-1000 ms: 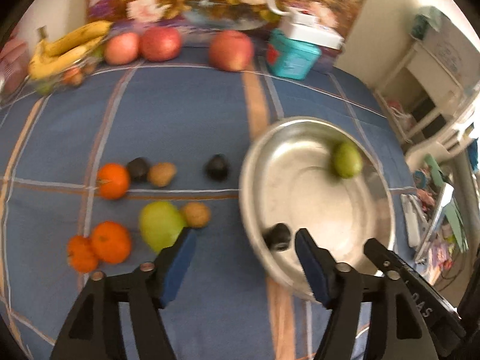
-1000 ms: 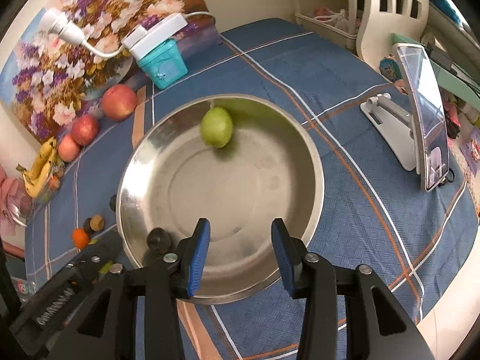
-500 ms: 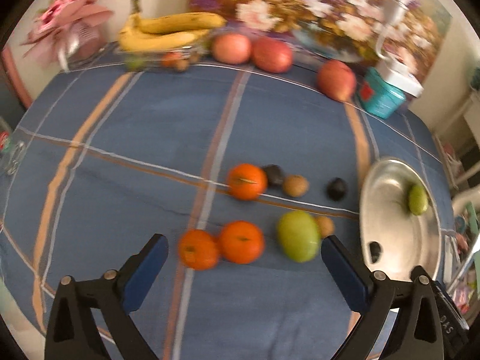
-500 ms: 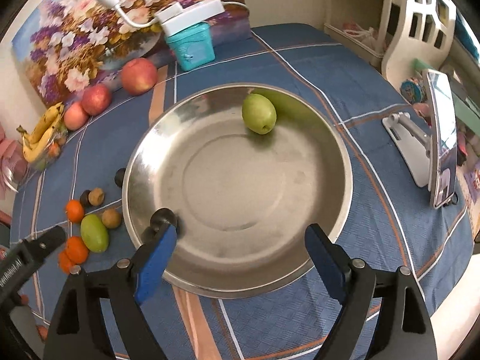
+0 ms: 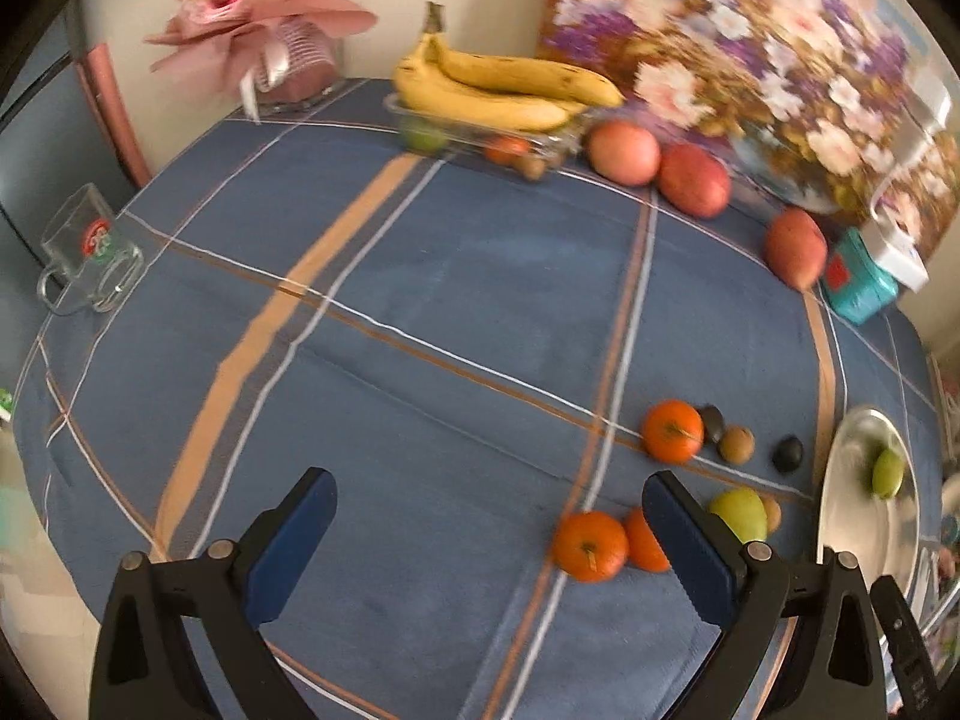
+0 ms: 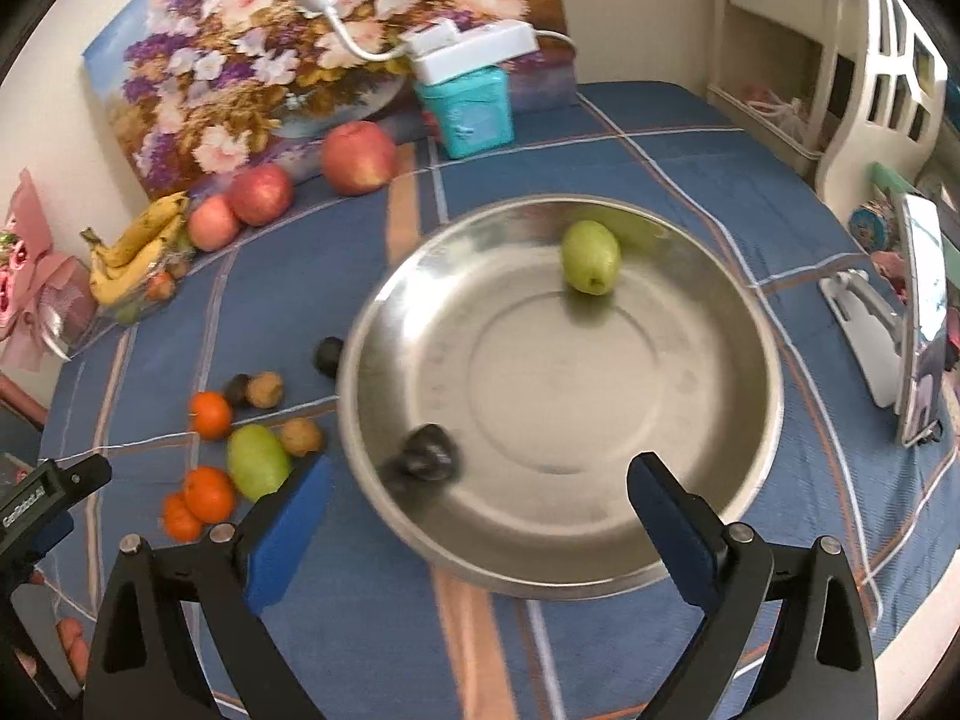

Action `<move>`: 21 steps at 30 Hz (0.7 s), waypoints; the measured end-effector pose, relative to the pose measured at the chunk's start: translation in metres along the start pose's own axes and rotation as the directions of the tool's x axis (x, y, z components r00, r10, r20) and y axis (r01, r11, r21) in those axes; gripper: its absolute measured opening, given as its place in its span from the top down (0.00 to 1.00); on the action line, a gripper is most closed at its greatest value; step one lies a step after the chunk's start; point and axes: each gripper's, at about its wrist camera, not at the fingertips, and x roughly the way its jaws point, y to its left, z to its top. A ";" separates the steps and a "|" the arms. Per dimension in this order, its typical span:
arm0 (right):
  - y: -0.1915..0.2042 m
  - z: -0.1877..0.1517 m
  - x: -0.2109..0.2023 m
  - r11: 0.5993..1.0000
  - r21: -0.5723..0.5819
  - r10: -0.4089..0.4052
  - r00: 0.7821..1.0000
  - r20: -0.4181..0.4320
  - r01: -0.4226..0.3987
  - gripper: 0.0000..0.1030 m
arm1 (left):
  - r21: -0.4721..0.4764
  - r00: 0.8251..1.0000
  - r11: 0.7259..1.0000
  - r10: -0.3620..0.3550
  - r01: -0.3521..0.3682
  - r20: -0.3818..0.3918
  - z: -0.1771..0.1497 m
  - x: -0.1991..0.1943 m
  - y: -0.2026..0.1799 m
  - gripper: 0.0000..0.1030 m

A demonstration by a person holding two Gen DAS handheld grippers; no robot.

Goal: Organize fruits
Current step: 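Lower the dark plum into the steel bowl and open the left tool, then grasp the second green mango with the right tool while the left tool grasps a tangerine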

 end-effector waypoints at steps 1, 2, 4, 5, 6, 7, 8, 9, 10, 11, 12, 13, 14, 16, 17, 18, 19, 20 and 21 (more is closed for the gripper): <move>0.004 0.000 -0.001 1.000 -0.004 0.012 1.000 0.002 -0.012 0.05 | -0.008 1.000 1.000 -0.002 0.002 -0.001 0.002 0.001 0.003 0.00; 0.010 0.000 -0.001 1.000 -0.012 0.025 1.000 0.005 -0.025 0.05 | -0.019 1.000 1.000 -0.006 0.006 -0.002 0.004 0.001 0.007 0.00; 0.024 -0.002 -0.004 0.998 -0.036 0.046 0.999 0.013 -0.045 0.05 | -0.040 1.000 0.999 -0.016 0.016 -0.001 0.008 0.002 0.014 0.00; 0.032 -0.002 -0.005 0.997 -0.052 0.052 0.998 0.018 -0.051 0.05 | -0.044 1.000 0.999 -0.018 0.018 0.001 0.009 0.001 0.016 0.00; 0.040 -0.003 -0.005 0.996 -0.069 0.058 0.998 0.022 -0.056 0.05 | -0.049 1.000 0.999 -0.019 0.019 0.004 0.011 0.001 0.018 0.00; 0.047 -0.003 -0.005 0.995 -0.082 0.063 0.998 0.023 -0.060 0.05 | -0.051 1.000 0.999 -0.019 0.019 0.006 0.012 0.001 0.021 0.00; 0.054 -0.003 -0.005 0.993 -0.092 0.071 0.997 0.024 -0.068 0.05 | -0.055 1.000 0.998 -0.019 0.019 0.009 0.013 0.000 0.023 0.00; 0.063 -0.004 -0.003 0.991 -0.103 0.082 0.996 0.021 -0.080 0.05 | -0.059 1.000 0.998 -0.021 0.022 0.011 0.014 0.000 0.025 0.00; 0.068 -0.005 -0.002 0.990 -0.111 0.091 0.996 0.017 -0.088 0.05 | -0.063 1.000 0.998 -0.026 0.027 0.011 0.015 0.000 0.026 0.00; 0.074 -0.006 -0.001 0.988 -0.122 0.099 0.995 0.011 -0.097 0.05 | -0.068 0.999 0.997 -0.032 0.033 0.011 0.016 0.000 0.027 0.00; 0.081 -0.008 0.001 0.986 -0.133 0.104 0.995 0.006 -0.103 0.05 | -0.071 0.999 0.997 -0.038 0.039 0.011 0.016 0.001 0.028 0.00; 0.086 -0.008 0.003 0.984 -0.140 0.110 0.994 0.001 -0.109 0.05 | -0.073 0.999 0.996 -0.043 0.044 0.010 0.017 0.001 0.028 0.00; 0.093 -0.008 0.006 0.982 -0.145 0.119 0.993 -0.008 -0.118 0.05 | -0.074 0.999 0.996 -0.048 0.049 0.012 0.017 0.000 0.028 0.00; 0.098 -0.010 0.008 0.981 -0.144 0.131 0.991 -0.017 -0.132 0.06 | -0.069 0.998 0.995 -0.065 0.066 0.017 0.017 0.000 0.025 0.00; 0.102 -0.010 0.011 0.981 -0.141 0.133 0.991 -0.023 -0.135 0.07 | -0.066 0.997 0.995 -0.071 0.072 0.017 0.017 0.000 0.024 0.00; 0.104 -0.011 0.013 0.981 -0.140 0.134 0.991 -0.025 -0.137 0.08 | -0.061 0.997 0.995 -0.081 0.081 0.014 0.017 0.001 0.021 0.00; 0.106 -0.010 0.015 0.980 -0.140 0.136 0.990 -0.028 -0.139 0.12 | -0.057 0.996 0.995 -0.087 0.087 0.008 0.017 0.003 0.018 0.00; 0.109 -0.010 0.018 0.980 -0.142 0.137 0.990 -0.034 -0.140 0.18 | -0.053 0.996 0.994 -0.094 0.094 -0.002 0.016 0.005 0.016 0.00; 0.110 -0.010 0.020 0.980 -0.145 0.135 0.990 -0.039 -0.139 0.21 | -0.048 0.995 0.994 -0.103 0.103 -0.013 0.016 0.007 0.013 0.00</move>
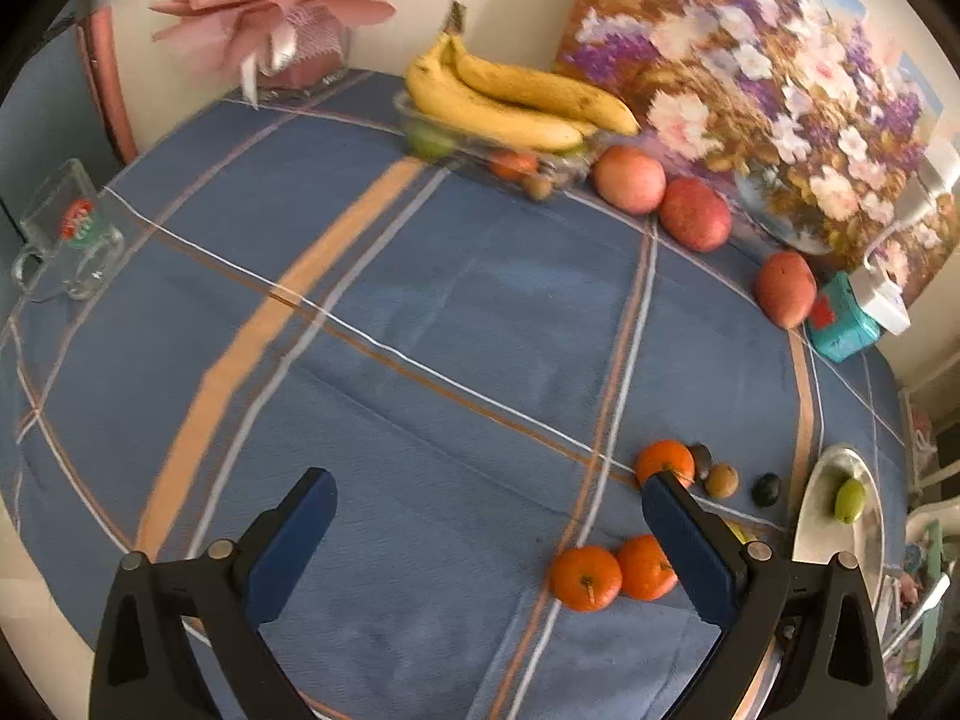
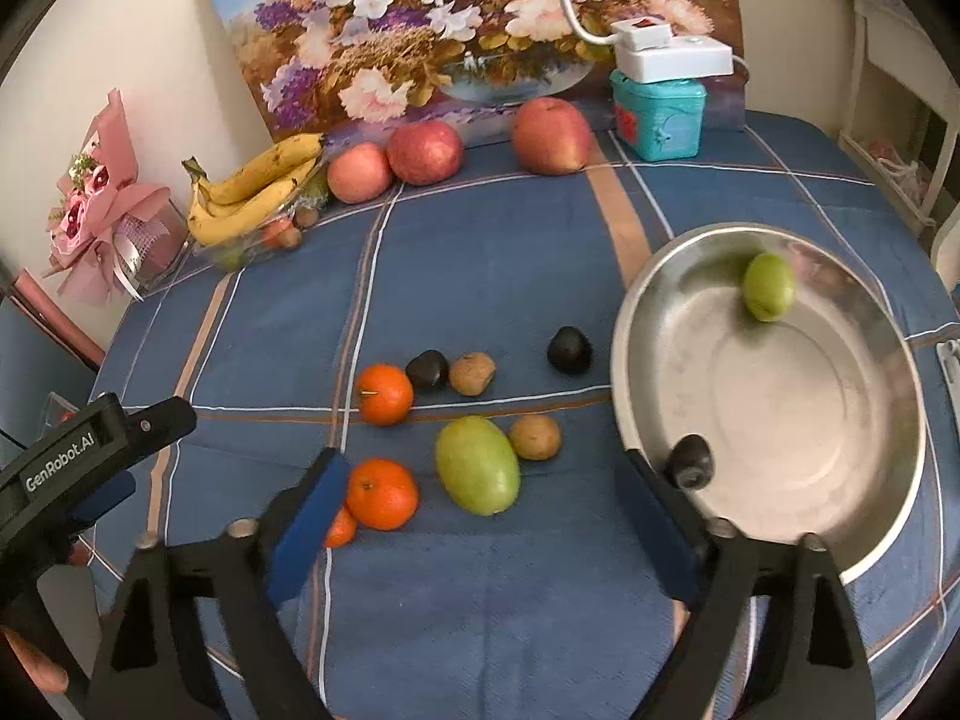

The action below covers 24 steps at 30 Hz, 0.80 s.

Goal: Organize fruits
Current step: 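Grasp the second green mango with the right tool while the left tool grasps a tangerine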

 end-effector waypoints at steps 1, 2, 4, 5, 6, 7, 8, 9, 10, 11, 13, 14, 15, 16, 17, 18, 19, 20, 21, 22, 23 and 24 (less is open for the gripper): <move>0.001 0.000 0.003 1.000 -0.002 -0.003 1.000 -0.006 0.003 0.24 | 0.005 1.000 1.000 -0.014 0.014 -0.017 -0.001 0.004 -0.003 0.00; 0.000 0.000 0.006 1.000 0.001 -0.008 1.000 -0.013 0.008 0.26 | 0.007 0.999 1.000 -0.025 0.025 -0.032 -0.002 0.007 -0.005 0.00; -0.002 -0.001 0.013 1.000 0.015 -0.006 0.999 -0.033 0.007 0.33 | 0.011 0.997 0.999 -0.051 0.051 -0.064 -0.004 0.015 -0.008 0.00; -0.003 -0.001 0.017 1.000 0.023 -0.002 0.999 -0.044 0.003 0.37 | 0.016 0.995 0.998 -0.056 0.058 -0.083 -0.006 0.019 -0.011 0.00; -0.004 -0.002 0.021 1.000 0.027 -0.003 0.999 -0.054 0.004 0.37 | 0.020 0.994 0.998 -0.051 0.053 -0.098 -0.007 0.023 -0.013 0.00; -0.005 -0.002 0.024 1.000 0.029 -0.006 0.998 -0.060 0.007 0.39 | 0.020 0.992 0.999 -0.041 0.044 -0.121 -0.008 0.028 -0.015 0.00; -0.005 -0.003 0.027 0.999 0.030 -0.008 0.998 -0.066 0.010 0.41 | 0.015 0.990 0.999 -0.043 0.046 -0.136 -0.010 0.031 -0.015 0.00; -0.006 -0.003 0.030 0.999 0.033 -0.007 0.997 -0.072 0.009 0.42 | 0.005 0.987 0.999 -0.051 0.052 -0.150 -0.011 0.035 -0.016 0.00; -0.006 -0.003 0.032 0.999 0.034 -0.007 0.997 -0.077 0.010 0.44 | -0.004 0.984 0.998 -0.060 0.060 -0.168 -0.012 0.039 -0.017 0.00; -0.006 -0.003 0.035 0.999 0.035 -0.009 0.997 -0.081 0.012 0.44 | -0.008 0.981 0.998 -0.064 0.064 -0.181 -0.013 0.041 -0.018 0.00; -0.007 -0.004 0.037 0.999 0.037 -0.011 0.996 -0.083 0.014 0.44 | -0.022 0.975 0.997 -0.072 0.069 -0.210 -0.016 0.049 -0.020 0.01; -0.007 -0.004 0.040 0.999 0.038 -0.011 0.996 -0.087 0.014 0.45 | -0.028 0.973 0.997 -0.074 0.069 -0.220 -0.017 0.051 -0.020 0.01; -0.007 -0.004 0.042 0.999 0.038 -0.009 0.996 -0.089 0.013 0.45 | -0.035 0.971 0.997 -0.075 0.068 -0.228 -0.018 0.053 -0.020 0.02; -0.007 -0.004 0.045 0.999 0.039 -0.008 0.996 -0.094 0.012 0.45 | -0.043 0.970 0.997 -0.077 0.068 -0.233 -0.018 0.055 -0.020 0.03; -0.007 -0.005 0.048 0.999 0.039 -0.008 0.995 -0.101 0.012 0.45 | -0.051 0.968 0.996 -0.081 0.071 -0.237 -0.019 0.056 -0.020 0.06; -0.007 -0.005 0.050 0.999 0.039 -0.009 0.994 -0.106 0.013 0.45 | -0.055 0.966 0.996 -0.086 0.075 -0.243 -0.019 0.057 -0.020 0.08; -0.006 -0.005 0.052 0.999 0.037 -0.011 0.994 -0.110 0.015 0.45 | -0.055 0.965 0.996 -0.087 0.076 -0.246 -0.019 0.058 -0.021 0.12; -0.006 -0.005 0.054 0.999 0.035 -0.013 0.993 -0.114 0.017 0.46 | -0.051 0.965 0.996 -0.087 0.076 -0.248 -0.019 0.059 -0.022 0.14; -0.005 -0.005 0.056 0.999 0.034 -0.012 0.993 -0.117 0.016 0.46 | -0.050 0.964 0.996 -0.087 0.077 -0.250 -0.019 0.060 -0.024 0.15; -0.005 -0.005 0.057 0.999 0.035 -0.007 0.993 -0.119 0.011 0.48 | -0.054 0.964 0.995 -0.093 0.082 -0.251 -0.020 0.060 -0.024 0.17; -0.004 -0.005 0.058 0.999 0.035 -0.004 0.993 -0.121 0.008 0.49 | -0.065 0.962 0.994 -0.103 0.090 -0.254 -0.019 0.061 -0.025 0.20; -0.002 -0.004 0.059 1.000 0.028 -0.006 0.993 -0.120 0.010 0.50 | -0.074 0.959 0.992 -0.113 0.097 -0.259 -0.019 0.062 -0.025 0.21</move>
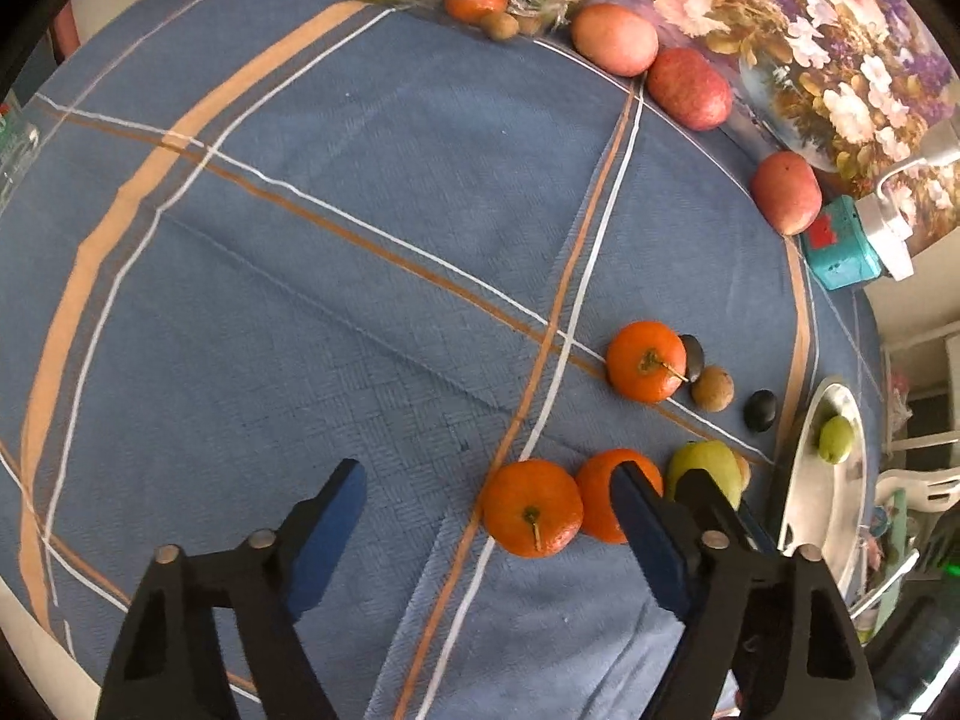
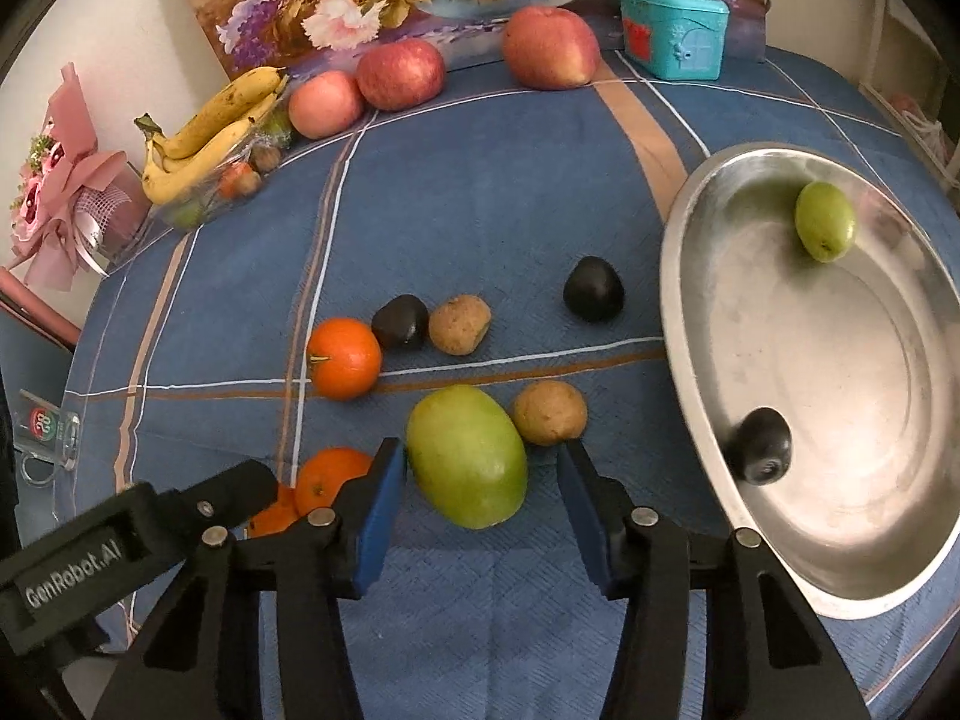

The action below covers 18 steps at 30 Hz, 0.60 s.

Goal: Organize fruits
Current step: 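Grasp the second green mango with the right tool while the left tool grasps a tangerine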

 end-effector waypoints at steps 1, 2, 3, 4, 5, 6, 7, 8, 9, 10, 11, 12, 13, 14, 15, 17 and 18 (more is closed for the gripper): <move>0.002 0.000 0.001 1.000 -0.007 -0.003 1.000 0.002 0.003 0.51 | -0.007 1.000 1.000 -0.010 0.010 -0.004 0.000 0.000 0.001 0.24; 0.003 0.001 0.001 1.000 -0.012 -0.005 1.000 0.002 0.005 0.52 | -0.012 1.000 1.000 -0.017 0.017 -0.007 -0.002 -0.001 0.003 0.27; 0.004 0.001 0.002 1.000 -0.016 -0.003 1.000 0.000 0.003 0.53 | -0.016 1.000 1.000 -0.024 0.024 -0.010 -0.002 -0.001 0.003 0.28; 0.005 0.001 0.003 1.000 -0.018 0.001 1.000 -0.002 -0.001 0.54 | -0.019 0.999 0.999 -0.029 0.029 -0.013 -0.003 -0.001 0.004 0.31; 0.005 0.001 0.003 1.000 -0.019 0.004 1.000 -0.004 -0.004 0.56 | -0.022 0.999 0.999 -0.037 0.037 -0.016 -0.004 0.000 0.004 0.34; 0.006 0.001 0.004 1.000 -0.022 0.007 1.000 -0.007 -0.007 0.56 | -0.026 0.999 0.999 -0.046 0.046 -0.019 -0.004 0.000 0.004 0.35; 0.006 0.001 0.004 1.000 -0.024 0.011 1.000 -0.009 -0.011 0.58 | -0.032 0.998 0.998 -0.054 0.053 -0.021 -0.006 -0.001 0.006 0.38; 0.007 0.001 0.004 1.000 -0.029 0.010 1.000 -0.009 -0.010 0.58 | -0.038 0.998 0.997 -0.061 0.060 -0.022 -0.007 -0.002 0.008 0.44; 0.007 0.001 0.003 1.000 -0.030 0.009 1.000 -0.009 -0.009 0.59 | -0.044 0.998 0.997 -0.063 0.062 -0.023 -0.008 -0.003 0.009 0.47; 0.007 0.001 0.003 1.000 -0.030 0.009 1.000 -0.010 -0.009 0.59 | -0.048 0.998 0.997 -0.060 0.058 -0.022 -0.009 -0.004 0.010 0.49; 0.006 0.001 0.003 1.000 -0.025 0.012 1.000 -0.011 -0.013 0.59 | -0.051 0.998 0.997 -0.057 0.056 -0.020 -0.009 -0.005 0.010 0.49; 0.006 0.002 0.003 1.000 -0.019 0.015 1.000 -0.012 -0.015 0.59 | -0.054 0.998 0.997 -0.059 0.058 -0.021 -0.009 -0.005 0.011 0.49; 0.005 0.002 0.003 1.000 -0.015 0.015 1.000 -0.012 -0.016 0.59 | -0.056 0.998 0.997 -0.062 0.061 -0.023 -0.010 -0.005 0.011 0.49; 0.004 0.002 0.003 1.000 -0.011 0.015 1.000 -0.015 -0.015 0.59 | -0.053 0.998 0.997 -0.063 0.061 -0.026 -0.010 -0.004 0.010 0.49; 0.002 0.001 0.003 1.000 -0.007 0.014 1.000 -0.019 -0.014 0.59 | -0.050 0.998 0.997 -0.062 0.061 -0.029 -0.011 -0.003 0.010 0.49; 0.000 0.000 0.003 1.000 0.009 0.018 0.999 -0.030 -0.018 0.59 | -0.051 0.997 0.996 -0.070 0.067 -0.041 -0.011 0.001 0.009 0.50; -0.001 -0.001 0.002 1.000 0.009 0.018 0.999 -0.033 -0.018 0.59 | -0.060 0.996 0.996 -0.075 0.072 -0.043 -0.012 0.002 0.010 0.50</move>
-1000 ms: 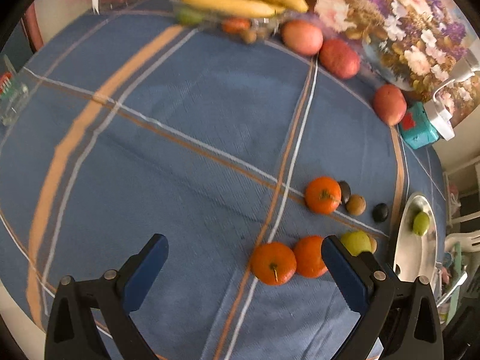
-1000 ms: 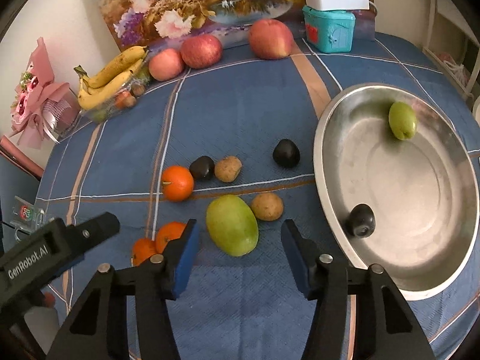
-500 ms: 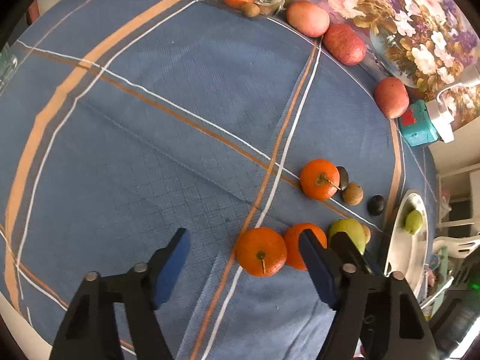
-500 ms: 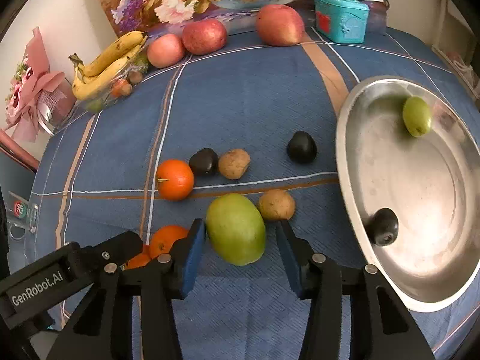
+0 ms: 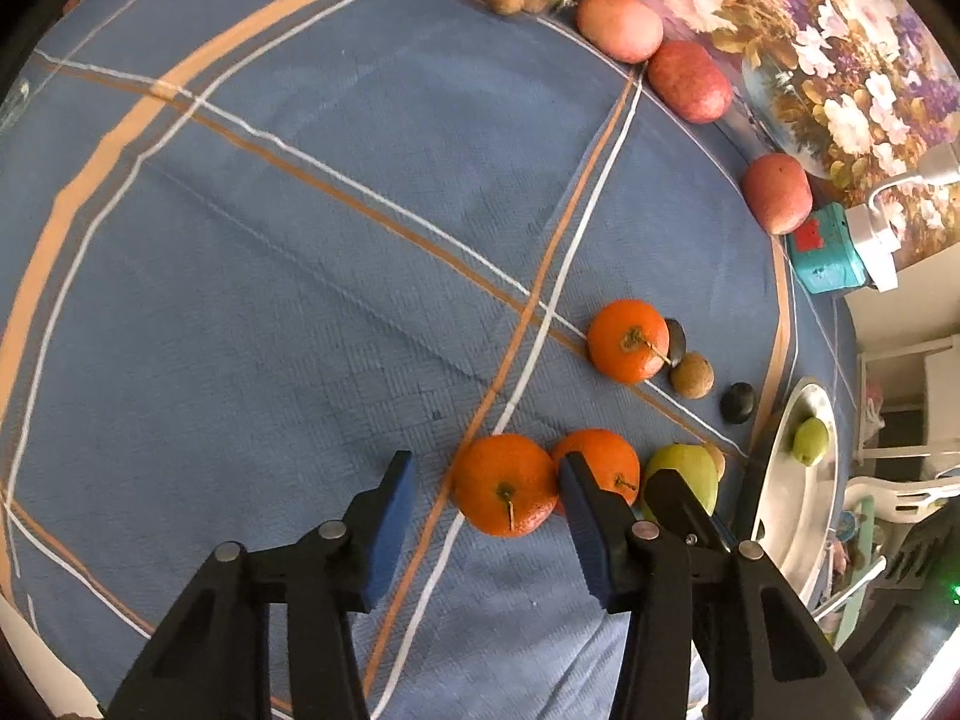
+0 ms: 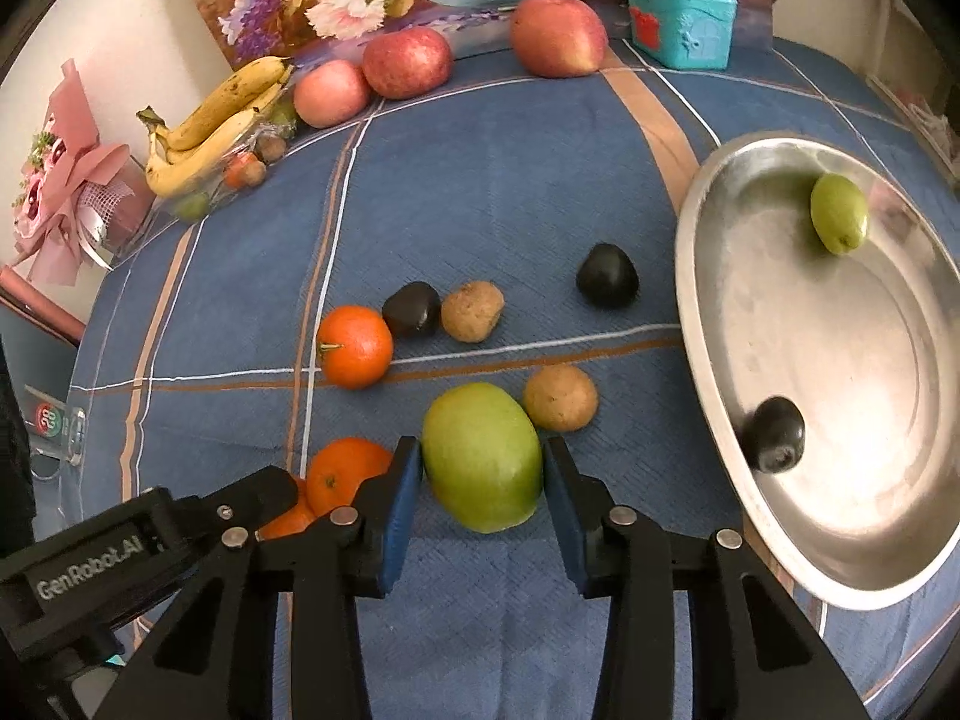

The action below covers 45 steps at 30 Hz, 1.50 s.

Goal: Organize fruits
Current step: 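Grasp the second green mango with the right tool while the left tool grasps a tangerine, then carry the mango into the steel bowl and open the right tool while the left tool carries the tangerine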

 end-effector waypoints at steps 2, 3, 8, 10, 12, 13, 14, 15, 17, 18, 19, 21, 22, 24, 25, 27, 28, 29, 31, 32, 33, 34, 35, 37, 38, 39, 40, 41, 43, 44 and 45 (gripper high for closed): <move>-0.001 -0.002 -0.001 1.000 -0.003 -0.005 1.000 -0.006 0.005 0.59 | -0.009 1.000 1.000 -0.008 0.008 0.003 -0.001 -0.001 0.002 0.55; -0.002 -0.003 -0.002 1.000 -0.002 -0.007 1.000 -0.011 0.007 0.59 | -0.013 1.000 1.000 -0.018 0.018 0.002 -0.002 -0.002 0.003 0.59; -0.003 -0.006 -0.005 1.000 0.009 0.001 1.000 -0.023 -0.001 0.59 | -0.024 0.999 0.999 -0.037 0.037 0.004 -0.003 -0.003 0.004 0.65; -0.001 -0.007 -0.005 1.000 0.025 -0.005 1.000 -0.012 0.005 0.59 | -0.039 0.999 0.998 -0.045 0.045 0.007 -0.003 -0.004 0.006 0.65; 0.001 -0.007 -0.006 1.000 0.022 -0.001 1.000 -0.014 0.001 0.59 | -0.044 0.999 0.998 -0.043 0.044 0.024 -0.003 -0.009 0.008 0.65; 0.002 -0.008 -0.007 1.000 0.022 0.002 1.000 -0.015 -0.002 0.59 | -0.045 0.999 0.998 -0.039 0.041 0.037 -0.003 -0.013 0.009 0.65; 0.002 -0.008 -0.008 1.000 0.025 0.008 1.000 -0.016 -0.008 0.59 | -0.047 0.998 0.998 -0.034 0.036 0.056 -0.002 -0.017 0.009 0.65; 0.002 -0.008 -0.010 0.999 0.028 0.018 1.000 -0.017 -0.018 0.59 | -0.051 0.997 0.998 -0.030 0.034 0.070 0.000 -0.020 0.010 0.65; 0.001 -0.008 -0.016 0.999 0.030 0.038 0.999 -0.007 -0.037 0.59 | -0.062 0.994 0.998 -0.026 0.033 0.102 0.004 -0.027 0.010 0.65; 0.000 -0.007 -0.021 0.999 0.031 0.041 0.999 0.002 -0.041 0.59 | -0.066 0.992 0.997 -0.026 0.035 0.121 0.006 -0.033 0.010 0.65; -0.001 -0.006 -0.025 0.999 0.034 0.042 0.999 0.010 -0.042 0.59 | -0.067 0.990 0.997 -0.029 0.039 0.142 0.008 -0.038 0.009 0.65; -0.001 -0.003 -0.034 0.998 0.044 0.050 0.998 0.031 -0.051 0.59 | -0.064 0.984 0.997 -0.033 0.045 0.177 0.009 -0.046 0.006 0.65; -0.001 -0.001 -0.037 0.997 0.045 0.053 0.998 0.036 -0.055 0.59 | -0.061 0.979 0.997 -0.037 0.050 0.200 0.010 -0.051 0.004 0.65; -0.002 0.003 -0.046 0.997 0.048 0.060 0.997 0.053 -0.063 0.59 | -0.057 0.974 0.997 -0.036 0.050 0.225 0.013 -0.056 -0.003 0.65; -0.004 0.005 -0.050 0.997 0.053 0.060 0.996 0.063 -0.063 0.59 | -0.052 0.970 0.997 -0.039 0.053 0.239 0.014 -0.059 -0.007 0.65; -0.008 0.012 -0.057 0.996 0.068 0.045 0.996 0.081 -0.051 0.59 | -0.048 0.967 0.998 -0.033 0.047 0.254 0.016 -0.062 -0.013 0.65; -0.010 0.015 -0.059 0.996 0.077 0.042 0.995 0.091 -0.049 0.59 | -0.042 0.966 0.998 -0.031 0.043 0.258 0.017 -0.062 -0.017 0.65; -0.013 0.018 -0.061 0.995 0.088 0.044 0.994 0.098 -0.053 0.59 | -0.033 0.965 0.999 -0.026 0.036 0.262 0.018 -0.062 -0.022 0.65; -0.019 0.025 -0.062 0.991 0.108 0.063 0.992 0.107 -0.074 0.59 | -0.012 0.963 1.000 -0.021 0.025 0.268 0.018 -0.059 -0.035 0.65; -0.023 0.028 -0.063 0.989 0.119 0.071 0.991 0.110 -0.084 0.59 | 0.003 0.964 1.000 -0.021 0.021 0.265 0.018 -0.056 -0.043 0.65; -0.028 0.031 -0.064 0.987 0.134 0.074 0.991 0.114 -0.089 0.59 | 0.013 0.964 1.000 -0.024 0.022 0.263 0.018 -0.054 -0.049 0.65; -0.034 0.034 -0.067 0.985 0.147 0.070 0.990 0.119 -0.088 0.59 | 0.029 0.965 0.999 -0.030 0.023 0.261 0.017 -0.050 -0.059 0.65; -0.039 0.037 -0.069 0.984 0.157 0.060 0.990 0.130 -0.080 0.59 | 0.050 0.966 0.999 -0.033 0.021 0.258 0.016 -0.047 -0.068 0.65; -0.056 0.043 -0.077 0.982 0.174 0.040 0.987 0.159 -0.068 0.59 | 0.107 0.966 0.994 -0.045 0.019 0.253 0.009 -0.043 -0.085 0.65; -0.066 0.045 -0.081 0.981 0.187 0.028 0.985 0.168 -0.060 0.59 | 0.145 0.968 0.989 -0.051 0.015 0.247 0.005 -0.039 -0.099 0.65; -0.079 0.047 -0.085 0.978 0.206 0.002 0.985 0.175 -0.039 0.59 | 0.173 0.969 0.985 -0.057 0.015 0.241 0.002 -0.035 -0.108 0.65; -0.090 0.047 -0.089 0.974 0.224 -0.029 0.984 0.177 -0.011 0.59 | 0.210 0.971 0.978 -0.067 0.018 0.229 -0.003 -0.029 -0.121 0.65; -0.102 0.048 -0.091 0.970 0.244 -0.068 0.982 0.174 0.024 0.59 | 0.245 0.973 0.969 -0.077 0.022 0.217 -0.008 -0.024 -0.133 0.65; -0.128 0.047 -0.095 0.955 0.287 -0.127 0.977 0.168 0.075 0.59 | 0.322 0.976 0.946 -0.092 0.024 0.197 -0.020 -0.013 -0.158 0.65; -0.145 0.047 -0.097 0.944 0.318 -0.150 0.975 0.164 0.091 0.59 | 0.354 0.977 0.935 -0.099 0.027 0.187 -0.026 -0.008 -0.168 0.65; -0.156 0.046 -0.098 0.936 0.337 -0.165 0.973 0.161 0.103 0.59 | 0.388 0.979 0.921 -0.106 0.030 0.176 -0.032 -0.003 -0.178 0.65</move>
